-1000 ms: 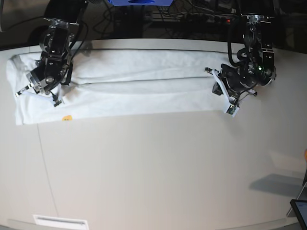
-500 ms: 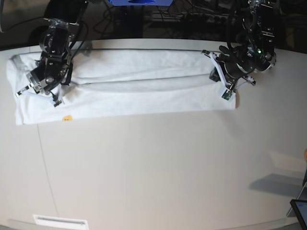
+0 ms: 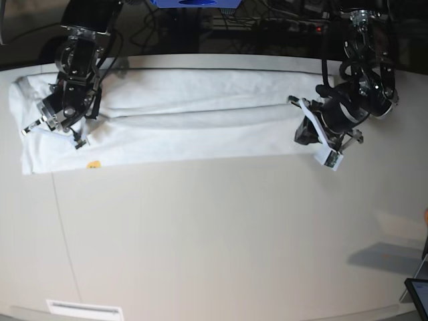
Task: Fold the T-shirt properly
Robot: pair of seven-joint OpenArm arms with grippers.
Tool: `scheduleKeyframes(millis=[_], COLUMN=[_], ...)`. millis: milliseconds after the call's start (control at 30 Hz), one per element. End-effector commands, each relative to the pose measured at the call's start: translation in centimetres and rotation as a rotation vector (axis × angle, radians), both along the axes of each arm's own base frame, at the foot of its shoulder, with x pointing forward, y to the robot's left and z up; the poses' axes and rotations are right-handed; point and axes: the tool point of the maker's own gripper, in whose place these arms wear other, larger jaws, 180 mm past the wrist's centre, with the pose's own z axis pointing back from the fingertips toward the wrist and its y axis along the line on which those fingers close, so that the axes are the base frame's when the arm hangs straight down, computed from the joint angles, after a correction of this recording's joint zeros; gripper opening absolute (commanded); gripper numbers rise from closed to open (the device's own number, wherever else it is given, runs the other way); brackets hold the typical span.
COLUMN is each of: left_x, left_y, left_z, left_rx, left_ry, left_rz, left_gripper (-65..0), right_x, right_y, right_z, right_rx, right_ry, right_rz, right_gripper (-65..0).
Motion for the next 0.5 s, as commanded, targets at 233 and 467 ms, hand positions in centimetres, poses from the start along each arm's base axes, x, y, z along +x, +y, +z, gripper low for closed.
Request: scheduleKeyframes(millis=[233, 467], left_x=[0.6, -1.1], left_y=[2.3, 2.1], left_z=[-2.3, -5.7], left_rx=[0.096, 0.108], left_ry=[0.046, 0.150], left_rz=[0.064, 0.081], left_gripper=[-65.0, -65.0], right_x=[0.6, 0.6], right_y=[0.5, 0.4], right_z=[0.2, 0.2], right_rx=[0.020, 0.020], right_ry=[-0.023, -0.024], right_rz=[0.009, 0.010], right_gripper=[-64.4, -64.4])
